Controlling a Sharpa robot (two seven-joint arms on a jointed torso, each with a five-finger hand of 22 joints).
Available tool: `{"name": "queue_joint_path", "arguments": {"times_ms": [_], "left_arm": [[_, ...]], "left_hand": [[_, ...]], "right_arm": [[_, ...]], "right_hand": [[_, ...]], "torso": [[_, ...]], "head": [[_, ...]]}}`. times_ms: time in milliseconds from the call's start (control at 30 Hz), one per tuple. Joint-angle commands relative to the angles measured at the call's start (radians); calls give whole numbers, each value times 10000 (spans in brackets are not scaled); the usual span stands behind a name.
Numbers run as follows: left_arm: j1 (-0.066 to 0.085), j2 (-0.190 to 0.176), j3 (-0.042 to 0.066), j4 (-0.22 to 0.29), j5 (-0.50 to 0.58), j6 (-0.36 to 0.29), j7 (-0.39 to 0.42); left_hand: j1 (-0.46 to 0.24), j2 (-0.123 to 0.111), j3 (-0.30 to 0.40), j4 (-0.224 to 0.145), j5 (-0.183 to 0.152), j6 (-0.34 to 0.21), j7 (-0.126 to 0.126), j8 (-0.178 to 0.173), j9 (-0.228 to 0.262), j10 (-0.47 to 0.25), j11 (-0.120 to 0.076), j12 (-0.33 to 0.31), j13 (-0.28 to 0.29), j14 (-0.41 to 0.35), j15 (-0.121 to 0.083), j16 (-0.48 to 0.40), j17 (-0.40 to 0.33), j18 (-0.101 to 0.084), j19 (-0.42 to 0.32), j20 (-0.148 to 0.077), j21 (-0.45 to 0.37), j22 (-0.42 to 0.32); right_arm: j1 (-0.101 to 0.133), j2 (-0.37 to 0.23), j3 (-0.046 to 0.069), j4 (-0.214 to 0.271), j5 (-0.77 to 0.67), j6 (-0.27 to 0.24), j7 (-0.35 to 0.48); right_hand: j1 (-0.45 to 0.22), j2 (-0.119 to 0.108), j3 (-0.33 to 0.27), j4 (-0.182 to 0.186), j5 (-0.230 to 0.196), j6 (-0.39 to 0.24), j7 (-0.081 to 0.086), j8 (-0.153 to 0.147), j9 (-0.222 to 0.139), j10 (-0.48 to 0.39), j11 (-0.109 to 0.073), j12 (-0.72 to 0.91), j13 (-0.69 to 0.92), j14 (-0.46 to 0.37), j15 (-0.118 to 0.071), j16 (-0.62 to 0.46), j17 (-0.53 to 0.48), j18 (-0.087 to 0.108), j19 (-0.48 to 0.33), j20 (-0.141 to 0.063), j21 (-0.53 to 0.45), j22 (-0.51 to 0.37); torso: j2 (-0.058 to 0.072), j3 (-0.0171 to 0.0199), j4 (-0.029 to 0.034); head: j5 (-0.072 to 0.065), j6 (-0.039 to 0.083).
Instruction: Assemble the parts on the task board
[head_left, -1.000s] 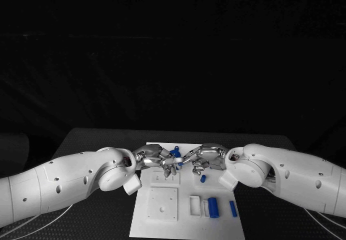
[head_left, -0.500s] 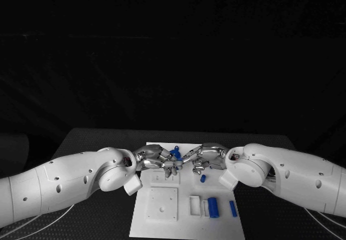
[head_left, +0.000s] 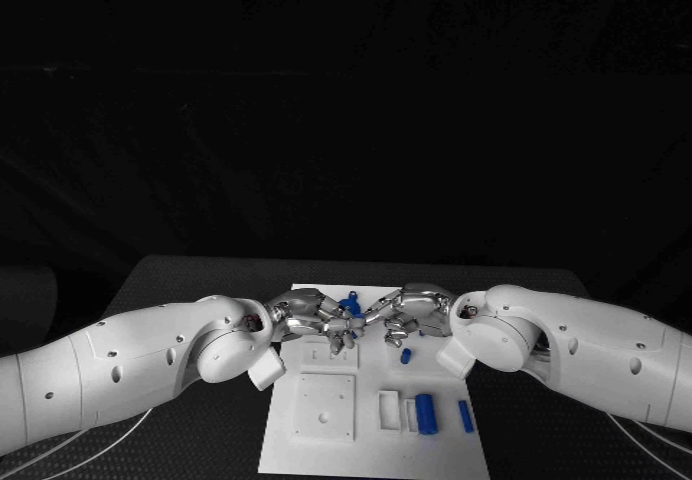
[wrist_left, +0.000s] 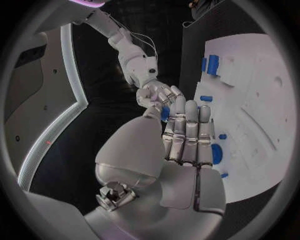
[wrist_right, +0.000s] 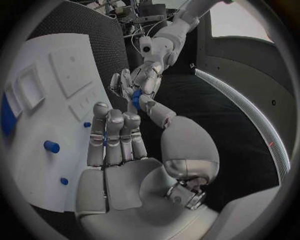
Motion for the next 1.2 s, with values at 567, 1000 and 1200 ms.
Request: {"name": "queue_joint_path", "arguments": {"times_ms": [567, 1000, 1200], "left_arm": [[36, 23, 46, 9, 667, 385, 96], [36, 52, 46, 21, 667, 413, 67], [37, 66, 46, 20, 1033, 215, 98]], "left_hand": [[-923, -381, -10, -9, 106, -41, 24, -5, -46, -131, 35, -147, -73, -76, -17, 40, -47, 102, -7, -276, -73, -77], [169, 242, 62, -338, 698, 64, -48, 119, 29, -86, -5, -129, -66, -176, 11, 117, -10, 110, -169, -241, -53, -6], [441, 325, 20, -402, 626, 116, -74, 153, 45, -37, -28, -130, -69, -181, 19, 126, -11, 105, -172, -235, -58, -10]], "right_arm": [[-40, 45, -30, 18, -170, 202, -18], [-40, 56, -30, 35, -170, 198, -21], [-40, 65, -31, 27, -190, 209, -26]], "right_hand": [[11, 148, 34, -26, 34, 153, 147, 39, -5, -58, 11, 16, 20, -32, -54, 39, -7, 67, -73, -22, 66, 121], [13, 148, 39, -29, 34, 152, 148, 38, -1, -60, 12, 16, 27, -35, -54, 45, -8, 67, -75, -23, 70, 120], [13, 149, 40, -29, 34, 151, 148, 37, 0, -60, 12, 16, 29, -37, -53, 47, -9, 67, -76, -23, 71, 120]], "torso": [[5, 4, 0], [-1, 11, 6], [-1, 4, -1]], "head": [[6, -23], [14, -35], [8, -44]]}}
